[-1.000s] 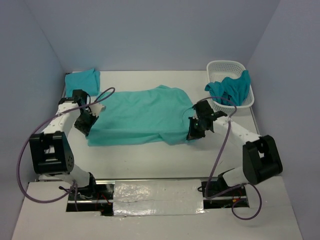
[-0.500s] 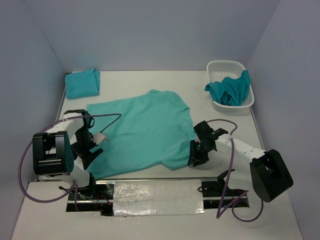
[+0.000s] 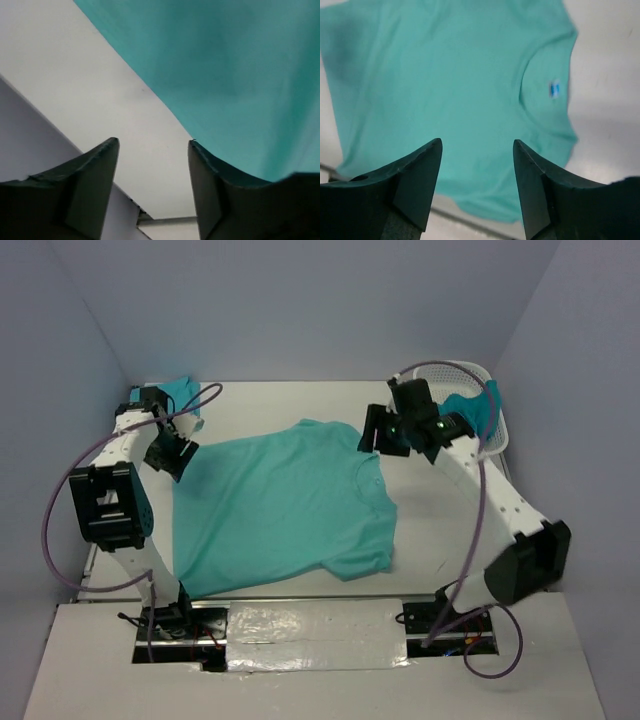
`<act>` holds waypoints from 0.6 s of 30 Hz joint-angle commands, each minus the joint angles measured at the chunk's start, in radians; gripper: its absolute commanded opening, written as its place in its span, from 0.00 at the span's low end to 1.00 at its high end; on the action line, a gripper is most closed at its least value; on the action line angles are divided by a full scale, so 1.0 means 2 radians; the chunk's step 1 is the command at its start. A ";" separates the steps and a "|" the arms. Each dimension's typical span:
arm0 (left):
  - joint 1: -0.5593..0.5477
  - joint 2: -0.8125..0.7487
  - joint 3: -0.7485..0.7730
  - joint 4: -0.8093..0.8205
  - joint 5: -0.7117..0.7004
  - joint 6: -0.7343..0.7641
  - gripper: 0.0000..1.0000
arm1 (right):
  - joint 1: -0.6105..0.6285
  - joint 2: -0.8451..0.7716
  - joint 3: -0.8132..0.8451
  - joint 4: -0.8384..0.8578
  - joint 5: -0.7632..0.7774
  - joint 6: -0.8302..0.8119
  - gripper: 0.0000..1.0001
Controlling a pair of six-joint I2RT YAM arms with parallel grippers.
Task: Fold and stack the t-shirts
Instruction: Flatten out the tshirt
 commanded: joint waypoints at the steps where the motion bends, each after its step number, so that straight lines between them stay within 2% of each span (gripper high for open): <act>1: 0.024 0.033 0.006 0.098 -0.015 -0.079 0.77 | -0.024 0.150 0.070 0.054 0.011 -0.057 0.67; 2: 0.029 0.054 0.017 0.113 -0.023 -0.090 0.82 | -0.027 0.187 0.104 0.054 0.018 -0.058 0.67; 3: 0.041 0.065 0.024 0.124 -0.022 -0.100 0.88 | -0.029 0.221 0.173 0.056 0.025 -0.063 0.67; 4: 0.046 0.075 0.030 0.131 -0.018 -0.107 0.98 | -0.029 0.257 0.205 0.053 0.031 -0.070 0.68; 5: 0.050 0.086 0.035 0.145 -0.013 -0.118 0.99 | -0.029 0.324 0.238 0.049 0.052 -0.071 0.69; 6: 0.054 0.103 0.041 0.151 -0.006 -0.123 0.99 | -0.032 0.355 0.301 0.030 0.051 -0.071 0.70; 7: 0.055 0.112 0.045 0.155 -0.002 -0.126 0.99 | -0.032 0.411 0.329 0.016 0.053 -0.069 0.70; 9: 0.055 0.136 0.054 0.162 0.017 -0.130 0.99 | -0.032 0.451 0.384 -0.011 0.059 -0.068 0.70; 11: 0.054 0.152 0.054 0.177 0.022 -0.136 0.99 | -0.032 0.472 0.372 -0.005 0.064 -0.068 0.71; 14: 0.054 0.175 0.052 0.179 0.022 -0.140 0.85 | -0.035 0.476 0.328 0.016 0.061 -0.066 0.65; 15: 0.054 0.180 0.051 0.178 0.030 -0.139 0.73 | -0.035 0.475 0.315 0.017 0.054 -0.062 0.60; 16: 0.054 0.183 0.048 0.177 0.037 -0.136 0.67 | -0.035 0.468 0.299 0.019 0.050 -0.060 0.54; 18: 0.054 0.186 0.035 0.177 0.066 -0.132 0.56 | -0.034 0.436 0.227 0.036 0.043 -0.052 0.17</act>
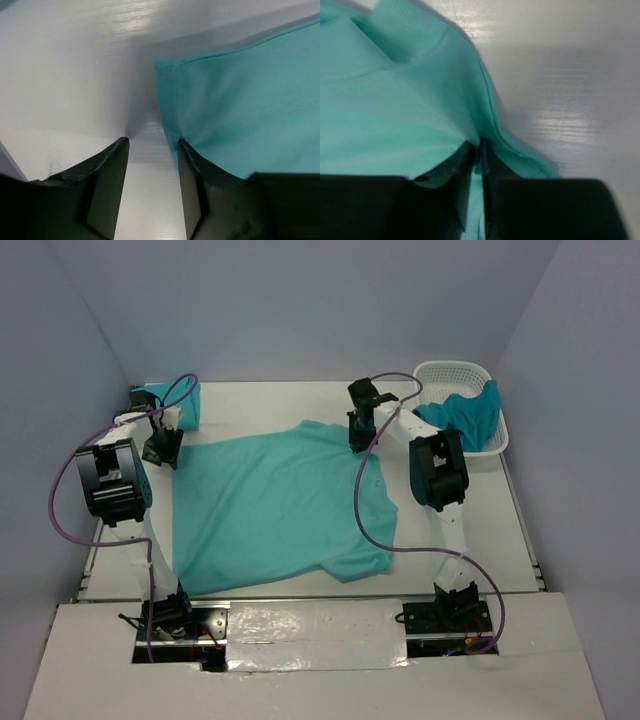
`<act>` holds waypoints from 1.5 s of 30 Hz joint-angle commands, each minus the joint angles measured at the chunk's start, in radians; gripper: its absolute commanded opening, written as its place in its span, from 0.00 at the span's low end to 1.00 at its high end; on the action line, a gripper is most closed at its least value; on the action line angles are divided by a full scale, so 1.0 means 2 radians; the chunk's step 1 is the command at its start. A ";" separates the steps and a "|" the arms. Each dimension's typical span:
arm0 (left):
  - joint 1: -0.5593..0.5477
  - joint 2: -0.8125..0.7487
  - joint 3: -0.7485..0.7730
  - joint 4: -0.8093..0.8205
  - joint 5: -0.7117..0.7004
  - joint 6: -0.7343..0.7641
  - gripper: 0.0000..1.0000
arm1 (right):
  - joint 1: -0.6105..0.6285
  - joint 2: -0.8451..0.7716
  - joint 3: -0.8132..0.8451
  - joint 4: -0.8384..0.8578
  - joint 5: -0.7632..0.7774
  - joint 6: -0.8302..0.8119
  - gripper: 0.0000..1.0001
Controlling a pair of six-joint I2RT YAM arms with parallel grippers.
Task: Fold and stack the t-shirts
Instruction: Flatten out the tshirt
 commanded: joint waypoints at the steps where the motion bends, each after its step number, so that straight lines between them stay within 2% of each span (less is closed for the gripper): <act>1: -0.003 0.025 -0.016 0.007 0.062 -0.005 0.55 | -0.001 -0.058 -0.093 0.010 -0.009 0.014 0.11; 3: -0.005 0.022 -0.032 0.006 0.099 -0.005 0.35 | 0.001 -0.095 -0.202 0.042 -0.016 0.021 0.02; 5: -0.015 0.019 -0.047 0.000 0.135 -0.004 0.04 | 0.007 -0.156 -0.302 0.071 -0.030 0.024 0.00; 6: -0.019 0.017 -0.054 -0.004 0.146 0.000 0.00 | 0.010 -0.197 -0.334 0.078 -0.034 0.024 0.00; 9: -0.035 0.003 -0.084 -0.012 0.151 0.011 0.00 | 0.032 -0.251 -0.420 0.084 -0.050 0.021 0.01; 10: -0.038 0.000 -0.090 -0.023 0.145 0.021 0.00 | 0.038 -0.281 -0.434 0.077 -0.049 0.020 0.07; 11: -0.042 -0.010 -0.102 -0.030 0.136 0.028 0.00 | 0.040 -0.296 -0.455 0.063 -0.052 0.016 0.14; 12: -0.042 -0.015 -0.108 -0.033 0.128 0.034 0.00 | 0.041 -0.310 -0.464 0.059 -0.061 0.013 0.27; 13: -0.044 -0.029 -0.115 -0.037 0.119 0.050 0.00 | 0.039 -0.340 -0.471 0.055 -0.069 0.009 0.50; 16: -0.052 -0.052 -0.135 -0.024 0.087 0.081 0.00 | 0.035 -0.397 -0.452 0.037 -0.069 -0.017 0.68; 18: -0.061 -0.057 -0.143 -0.005 0.060 0.100 0.00 | 0.030 -0.408 -0.392 0.040 -0.066 -0.033 0.78; 20: -0.070 -0.053 -0.138 0.001 0.046 0.105 0.00 | 0.021 -0.388 -0.314 0.051 -0.094 -0.040 0.78; 23: -0.072 -0.041 -0.122 -0.001 0.043 0.103 0.00 | 0.022 -0.304 -0.223 0.052 -0.109 -0.044 0.64; 24: -0.073 -0.039 -0.119 -0.002 0.043 0.103 0.00 | 0.022 -0.254 -0.206 0.050 -0.101 -0.040 0.58; 26: -0.073 -0.036 -0.112 -0.003 0.038 0.103 0.00 | 0.023 -0.204 -0.152 0.035 -0.091 -0.040 0.59; 27: -0.073 -0.035 -0.111 -0.002 0.037 0.105 0.00 | 0.023 -0.163 -0.135 0.031 -0.084 -0.047 0.63; 29: -0.072 -0.034 -0.105 -0.004 0.034 0.103 0.00 | 0.025 -0.135 -0.100 0.024 -0.079 -0.055 0.64; 37: -0.071 -0.028 -0.098 -0.008 0.034 0.094 0.00 | 0.047 -0.109 -0.114 0.035 -0.092 -0.108 0.63; 45: -0.072 -0.031 -0.096 -0.010 0.033 0.091 0.00 | 0.045 -0.147 -0.198 0.075 -0.081 -0.104 0.59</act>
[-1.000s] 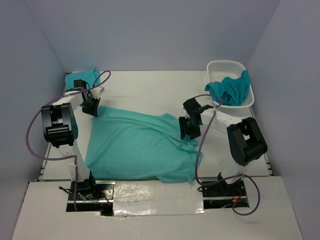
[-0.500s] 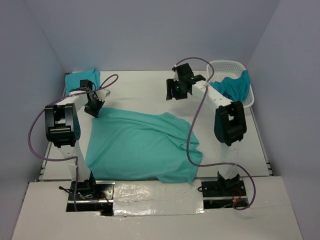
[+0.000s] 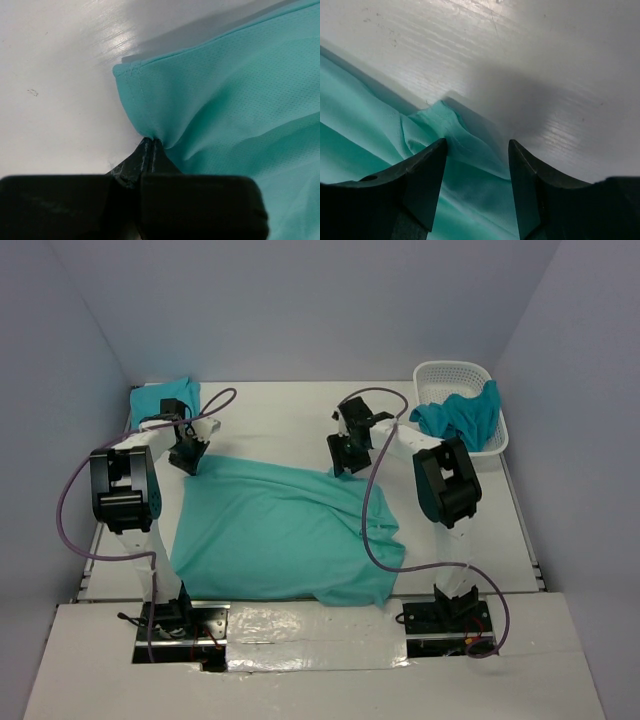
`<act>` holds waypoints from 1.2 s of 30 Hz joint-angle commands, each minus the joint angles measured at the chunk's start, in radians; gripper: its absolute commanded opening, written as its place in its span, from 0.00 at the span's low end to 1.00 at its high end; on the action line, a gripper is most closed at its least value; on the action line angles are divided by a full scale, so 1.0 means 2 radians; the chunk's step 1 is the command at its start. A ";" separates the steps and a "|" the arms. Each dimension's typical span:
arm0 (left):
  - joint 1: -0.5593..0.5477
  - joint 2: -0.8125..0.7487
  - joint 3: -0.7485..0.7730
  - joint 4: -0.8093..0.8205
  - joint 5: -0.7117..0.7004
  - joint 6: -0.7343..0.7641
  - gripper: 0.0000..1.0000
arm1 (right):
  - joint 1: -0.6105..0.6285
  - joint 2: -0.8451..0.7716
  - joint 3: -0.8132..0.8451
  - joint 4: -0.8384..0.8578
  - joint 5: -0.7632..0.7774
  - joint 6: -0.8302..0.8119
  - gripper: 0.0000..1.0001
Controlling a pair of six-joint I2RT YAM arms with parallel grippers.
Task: Fold and stack the t-shirts
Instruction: Flatten out the tshirt
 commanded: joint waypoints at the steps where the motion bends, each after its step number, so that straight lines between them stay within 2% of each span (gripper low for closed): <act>1: 0.003 0.025 -0.007 -0.019 -0.012 0.003 0.00 | -0.001 -0.045 -0.027 0.026 0.009 -0.010 0.59; 7: 0.003 0.025 -0.007 -0.019 -0.014 0.001 0.00 | 0.000 -0.032 -0.038 0.032 0.017 -0.004 0.60; 9: 0.003 0.027 -0.002 -0.019 -0.009 -0.003 0.00 | 0.004 -0.019 -0.027 0.026 0.027 0.002 0.54; 10: 0.002 0.028 0.000 -0.019 -0.007 -0.007 0.01 | 0.005 -0.007 -0.024 0.025 0.030 0.006 0.46; 11: 0.003 0.028 0.002 -0.019 -0.001 -0.010 0.07 | 0.005 -0.003 -0.021 0.026 0.031 0.009 0.30; 12: 0.003 0.028 0.009 -0.019 0.004 -0.013 0.16 | 0.004 -0.002 -0.018 0.028 0.031 0.015 0.23; 13: 0.004 0.028 0.014 -0.021 0.024 -0.017 0.31 | 0.004 -0.002 -0.018 0.033 0.035 0.023 0.15; 14: 0.006 0.028 0.021 -0.024 0.041 -0.024 0.34 | 0.003 -0.003 -0.018 0.035 0.039 0.026 0.02; 15: 0.012 0.024 0.035 -0.025 0.060 -0.030 0.37 | 0.002 -0.006 -0.017 0.036 0.043 0.027 0.00; 16: 0.017 0.020 0.040 -0.028 0.102 -0.041 0.39 | 0.002 -0.014 -0.017 0.039 0.047 0.027 0.00; 20: 0.046 -0.001 0.061 -0.013 0.174 -0.072 0.50 | 0.002 -0.030 -0.008 0.046 0.051 0.024 0.00; 25: 0.037 0.035 0.098 -0.017 0.197 -0.091 0.59 | 0.004 -0.044 -0.002 0.056 0.054 0.026 0.00; 31: 0.001 0.073 0.120 0.044 0.137 -0.117 0.67 | 0.004 -0.042 0.006 0.051 0.061 0.021 0.00; 33: -0.007 0.094 0.140 0.038 0.097 -0.120 0.71 | 0.004 -0.045 0.004 0.054 0.066 0.023 0.00; 35: -0.008 0.127 0.166 0.015 0.102 -0.123 0.74 | 0.004 -0.047 0.006 0.059 0.067 0.025 0.00; 36: -0.010 0.141 0.170 0.013 0.102 -0.123 0.71 | 0.004 -0.048 0.014 0.061 0.086 0.026 0.00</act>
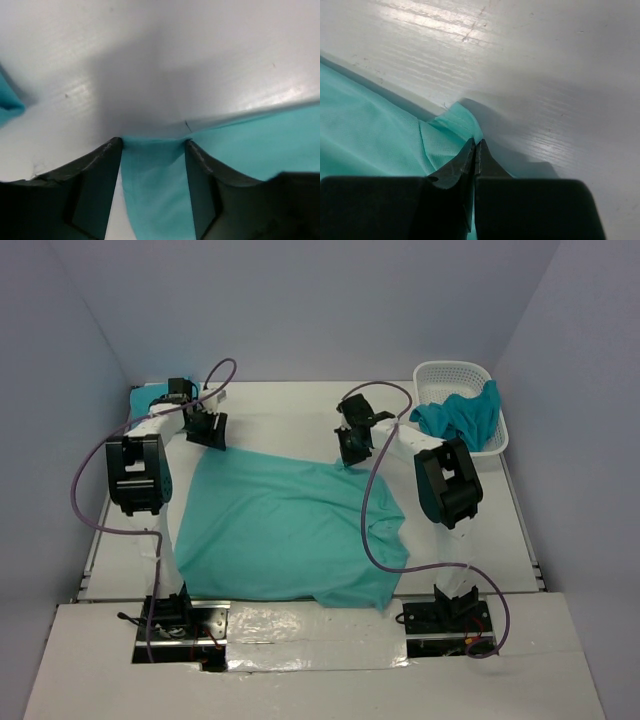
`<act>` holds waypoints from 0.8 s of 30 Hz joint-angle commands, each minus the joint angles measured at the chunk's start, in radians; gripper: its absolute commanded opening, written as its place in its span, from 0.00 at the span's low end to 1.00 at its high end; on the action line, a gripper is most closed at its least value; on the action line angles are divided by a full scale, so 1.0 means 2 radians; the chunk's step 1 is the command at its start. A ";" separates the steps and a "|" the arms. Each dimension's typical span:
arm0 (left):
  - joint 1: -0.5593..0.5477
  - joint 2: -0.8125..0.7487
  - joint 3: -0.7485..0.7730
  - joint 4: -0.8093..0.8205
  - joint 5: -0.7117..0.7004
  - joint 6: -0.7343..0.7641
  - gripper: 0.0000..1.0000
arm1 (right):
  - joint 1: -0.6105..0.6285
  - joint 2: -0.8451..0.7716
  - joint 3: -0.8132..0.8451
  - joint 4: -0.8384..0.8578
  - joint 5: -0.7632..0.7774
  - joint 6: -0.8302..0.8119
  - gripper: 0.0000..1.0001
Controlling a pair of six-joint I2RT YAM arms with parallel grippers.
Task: Fold and stack the t-shirts
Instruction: Flatten out the tshirt
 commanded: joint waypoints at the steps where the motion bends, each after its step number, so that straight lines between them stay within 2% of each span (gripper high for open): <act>1: 0.001 0.047 0.022 -0.010 -0.018 -0.011 0.64 | 0.003 -0.033 0.031 0.019 0.039 0.003 0.00; 2: -0.003 0.051 0.022 -0.013 -0.013 -0.007 0.51 | 0.003 -0.031 0.038 0.019 0.049 0.004 0.00; 3: -0.004 0.054 0.021 -0.020 -0.005 -0.001 0.17 | 0.003 -0.031 0.046 0.019 0.078 0.007 0.00; 4: -0.007 0.053 0.013 -0.020 0.004 0.000 0.04 | 0.003 -0.031 0.060 0.021 0.093 0.008 0.00; 5: -0.009 0.049 0.007 -0.017 0.008 0.001 0.00 | 0.003 -0.032 0.066 0.024 0.113 0.010 0.00; 7: -0.009 0.032 -0.010 -0.004 0.014 0.007 0.00 | 0.006 -0.046 0.073 0.043 0.181 0.015 0.00; 12: -0.009 -0.037 -0.059 0.056 0.016 0.008 0.00 | 0.045 -0.113 0.002 0.196 0.306 -0.014 0.00; 14: -0.008 -0.040 -0.059 0.060 0.008 0.011 0.00 | 0.059 -0.107 0.000 0.224 0.336 -0.039 0.00; 16: -0.009 -0.030 -0.044 0.053 0.005 0.014 0.00 | 0.062 -0.062 0.037 0.197 0.341 -0.035 0.00; 17: -0.009 -0.024 -0.040 0.049 0.000 0.013 0.00 | 0.062 -0.024 0.056 0.157 0.328 -0.026 0.01; 19: -0.008 -0.009 -0.028 0.050 -0.006 0.006 0.00 | 0.060 0.017 0.114 0.126 0.309 -0.030 0.14; 20: -0.009 -0.003 -0.022 0.050 -0.010 0.003 0.00 | 0.057 0.059 0.145 0.070 0.261 -0.025 0.25; 21: -0.008 0.004 -0.013 0.049 -0.021 -0.007 0.00 | 0.052 0.079 0.178 0.035 0.234 -0.012 0.49; 22: -0.009 0.022 0.011 0.043 -0.028 -0.010 0.00 | 0.036 0.095 0.239 0.004 0.216 0.008 0.56; 23: -0.007 0.030 0.025 0.031 -0.035 -0.016 0.00 | 0.028 0.106 0.256 -0.025 0.188 0.023 0.60; 24: -0.006 0.038 0.038 0.028 -0.052 -0.022 0.00 | 0.020 0.100 0.258 -0.023 0.183 0.045 0.68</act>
